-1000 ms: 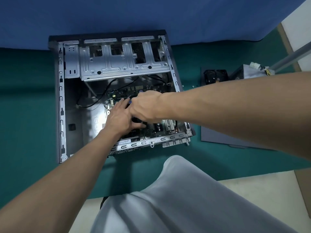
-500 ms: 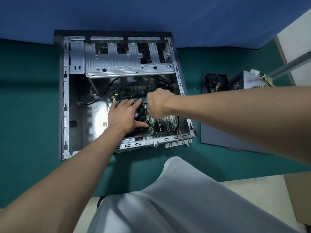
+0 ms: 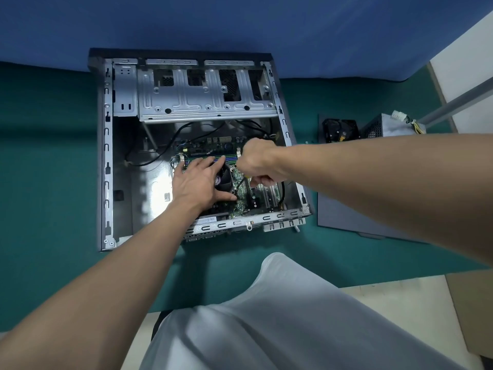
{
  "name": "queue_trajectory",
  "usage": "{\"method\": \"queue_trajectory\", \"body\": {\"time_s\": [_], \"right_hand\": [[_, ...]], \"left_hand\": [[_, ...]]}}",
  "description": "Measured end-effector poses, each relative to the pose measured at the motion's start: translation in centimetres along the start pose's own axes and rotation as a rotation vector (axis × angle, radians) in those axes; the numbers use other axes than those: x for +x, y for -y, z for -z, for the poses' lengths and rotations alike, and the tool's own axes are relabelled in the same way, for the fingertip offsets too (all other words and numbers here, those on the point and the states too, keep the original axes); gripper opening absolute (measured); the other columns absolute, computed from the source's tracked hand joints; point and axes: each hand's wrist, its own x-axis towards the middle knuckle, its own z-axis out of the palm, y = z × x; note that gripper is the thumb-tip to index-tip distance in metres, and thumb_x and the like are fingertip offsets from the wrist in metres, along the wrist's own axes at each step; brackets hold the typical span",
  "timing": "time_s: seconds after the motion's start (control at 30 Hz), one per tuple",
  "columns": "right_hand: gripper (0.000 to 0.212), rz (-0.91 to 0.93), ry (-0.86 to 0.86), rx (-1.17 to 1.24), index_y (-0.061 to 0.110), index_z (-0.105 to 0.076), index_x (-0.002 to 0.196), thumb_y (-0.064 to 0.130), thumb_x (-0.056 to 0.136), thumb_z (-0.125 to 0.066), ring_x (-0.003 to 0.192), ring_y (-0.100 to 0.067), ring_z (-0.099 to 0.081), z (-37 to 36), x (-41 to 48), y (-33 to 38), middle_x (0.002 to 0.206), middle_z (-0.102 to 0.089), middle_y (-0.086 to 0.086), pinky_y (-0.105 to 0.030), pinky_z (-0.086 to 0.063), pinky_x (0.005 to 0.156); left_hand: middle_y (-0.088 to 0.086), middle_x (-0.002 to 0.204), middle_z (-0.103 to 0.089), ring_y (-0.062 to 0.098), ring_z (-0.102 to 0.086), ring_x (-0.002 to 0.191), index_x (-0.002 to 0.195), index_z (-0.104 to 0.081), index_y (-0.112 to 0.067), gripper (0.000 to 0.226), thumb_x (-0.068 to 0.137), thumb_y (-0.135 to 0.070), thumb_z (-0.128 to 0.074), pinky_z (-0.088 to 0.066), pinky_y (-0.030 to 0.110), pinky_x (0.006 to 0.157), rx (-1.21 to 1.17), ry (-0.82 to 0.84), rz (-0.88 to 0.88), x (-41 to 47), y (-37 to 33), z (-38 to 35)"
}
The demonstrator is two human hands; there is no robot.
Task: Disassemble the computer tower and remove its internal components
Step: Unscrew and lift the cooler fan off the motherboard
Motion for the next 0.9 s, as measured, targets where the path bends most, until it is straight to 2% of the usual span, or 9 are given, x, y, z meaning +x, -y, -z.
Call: {"method": "queue_trajectory", "body": {"time_s": [0.07, 0.13, 0.2, 0.33, 0.43, 0.53, 0.6, 0.8, 0.9], "right_hand": [[0.027, -0.086, 0.082, 0.072, 0.002, -0.051, 0.120, 0.009, 0.099, -0.036, 0.038, -0.009, -0.034, 0.3, -0.3, -0.1, 0.059, -0.047, -0.005, -0.015, -0.028, 0.032], [0.031, 0.090, 0.101, -0.102, -0.002, -0.053, 0.123, 0.009, 0.097, -0.040, 0.051, -0.013, -0.041, 0.6, -0.3, 0.2, 0.066, -0.047, -0.004, -0.023, -0.038, 0.043], [0.028, 0.303, 0.015, -0.477, 0.003, -0.058, 0.118, 0.013, 0.094, -0.046, 0.065, -0.019, -0.050, 0.4, -1.1, 0.6, 0.081, -0.055, -0.006, -0.027, -0.045, 0.057], [0.018, 0.828, -0.048, -1.300, 0.011, -0.061, 0.105, 0.020, 0.097, -0.046, 0.072, -0.027, -0.059, -0.2, -2.1, 0.3, 0.090, -0.060, -0.008, -0.030, -0.038, 0.055], [0.023, 1.040, -0.076, -1.531, 0.016, -0.052, 0.088, 0.024, 0.102, -0.035, 0.070, -0.026, -0.059, -0.2, -1.7, 0.0, 0.092, -0.065, -0.005, -0.033, -0.042, 0.058], [0.020, 1.002, -0.082, -1.354, 0.013, -0.060, 0.098, 0.020, 0.099, -0.041, 0.072, -0.027, -0.058, -0.1, -1.9, 0.2, 0.086, -0.061, -0.008, -0.033, -0.037, 0.061], [0.018, 0.839, -0.111, -1.093, 0.011, -0.063, 0.104, 0.013, 0.091, -0.051, 0.085, -0.034, -0.063, 0.7, -1.9, -0.1, 0.096, -0.064, -0.015, -0.033, -0.036, 0.063], [0.024, 0.426, -0.193, -0.443, 0.011, -0.061, 0.113, 0.018, 0.092, -0.050, 0.104, -0.034, -0.056, 5.5, 0.7, -2.6, 0.115, -0.063, -0.016, -0.037, -0.048, 0.085], [0.015, 0.418, -0.256, -0.186, 0.013, -0.057, 0.098, 0.025, 0.091, -0.060, 0.097, -0.028, -0.053, 6.1, 1.4, -3.5, 0.094, -0.064, -0.008, -0.030, -0.039, 0.073]], "left_hand": [[-0.008, 0.158, -0.024, 0.018, -0.018, 0.145, 0.152, -0.013, -0.039, 0.106, 0.065, -0.081, -0.057, -0.008, 0.045, 0.117, 0.011, 0.004, -0.001, 0.0, 0.0, 0.0], [-0.007, 0.157, -0.024, 0.019, -0.019, 0.145, 0.152, -0.013, -0.040, 0.105, 0.065, -0.081, -0.056, -0.008, 0.045, 0.117, 0.019, 0.002, -0.003, 0.1, 0.0, 0.0], [-0.007, 0.157, -0.025, 0.019, -0.020, 0.145, 0.151, -0.016, -0.041, 0.103, 0.064, -0.081, -0.056, -0.009, 0.045, 0.117, 0.027, 0.003, -0.003, 0.1, -0.1, 0.0], [-0.007, 0.156, -0.028, 0.019, -0.021, 0.144, 0.149, -0.025, -0.037, 0.103, 0.062, -0.082, -0.058, -0.009, 0.045, 0.116, 0.004, -0.003, 0.007, 0.1, -0.1, 0.0], [-0.008, 0.155, -0.028, 0.018, -0.023, 0.143, 0.149, -0.026, -0.038, 0.100, 0.065, -0.081, -0.058, -0.010, 0.044, 0.116, 0.024, -0.011, -0.002, -0.1, 0.0, 0.1], [-0.005, 0.156, -0.028, 0.020, -0.023, 0.142, 0.150, -0.025, -0.033, 0.101, 0.067, -0.079, -0.058, -0.009, 0.043, 0.116, 0.011, -0.024, -0.025, -0.3, 0.0, 0.4], [-0.001, 0.157, -0.025, 0.023, -0.021, 0.143, 0.152, -0.019, -0.030, 0.101, 0.071, -0.077, -0.057, -0.008, 0.040, 0.117, 0.025, -0.020, -0.059, -0.4, 0.0, 0.5], [0.003, 0.160, 0.015, 0.020, 0.006, 0.148, 0.153, 0.010, -0.020, 0.096, 0.087, -0.069, -0.041, 0.005, 0.037, 0.118, 0.120, 0.011, -0.275, -0.6, 0.2, 0.4], [0.002, 0.158, 0.020, 0.017, 0.012, 0.147, 0.152, 0.013, -0.019, 0.087, 0.094, -0.061, -0.036, 0.006, 0.036, 0.119, 0.233, 0.003, -0.456, -0.3, 0.6, 0.6]]}}
